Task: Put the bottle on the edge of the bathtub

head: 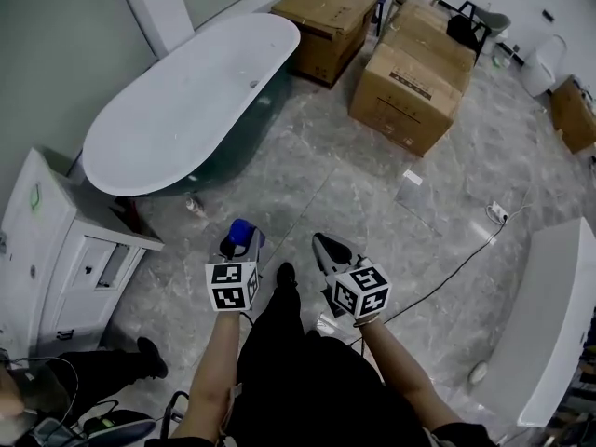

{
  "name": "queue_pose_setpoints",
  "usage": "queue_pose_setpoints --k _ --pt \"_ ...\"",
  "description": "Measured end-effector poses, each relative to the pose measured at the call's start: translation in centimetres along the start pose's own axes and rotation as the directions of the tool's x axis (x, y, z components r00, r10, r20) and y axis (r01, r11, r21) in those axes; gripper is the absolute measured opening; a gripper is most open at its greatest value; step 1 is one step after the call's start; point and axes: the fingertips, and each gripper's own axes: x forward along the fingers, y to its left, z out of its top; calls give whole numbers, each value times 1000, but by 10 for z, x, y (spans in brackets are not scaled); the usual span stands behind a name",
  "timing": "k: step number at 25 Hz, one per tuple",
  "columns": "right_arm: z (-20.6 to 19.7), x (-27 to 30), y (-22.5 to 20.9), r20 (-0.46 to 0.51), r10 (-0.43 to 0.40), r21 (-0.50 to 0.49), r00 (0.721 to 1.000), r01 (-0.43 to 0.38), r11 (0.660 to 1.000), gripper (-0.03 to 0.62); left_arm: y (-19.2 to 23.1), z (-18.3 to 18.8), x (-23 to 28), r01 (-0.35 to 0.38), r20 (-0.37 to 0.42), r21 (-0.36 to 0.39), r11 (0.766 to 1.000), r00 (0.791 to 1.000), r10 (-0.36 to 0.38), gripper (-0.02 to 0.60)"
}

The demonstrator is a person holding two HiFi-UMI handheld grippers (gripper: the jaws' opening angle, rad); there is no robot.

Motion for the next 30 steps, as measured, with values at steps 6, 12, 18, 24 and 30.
queue_pose_setpoints --k 6,12,18,24,30 --pt "31 62 -22 -9 -27 9 1000 27 1000 2 40 23 51 16 -22 -5 1000 1000 -16 158" --pt "50 105 -34 -19 -46 13 999 46 999 2 70 32 87 23 -43 -11 1000 999 -24 158" --pt "56 137 -49 -49 -52 14 997 53 998 2 87 30 121 18 -68 -37 999 997 -20 158" --pt "53 166 -72 -87 -14 6 996 14 1000 2 95 37 162 -7 -62 -73 997 998 2 158" --pt "41 208 -110 -126 21 17 992 -19 1000 2 102 31 210 -32 -76 -41 999 997 29 158"
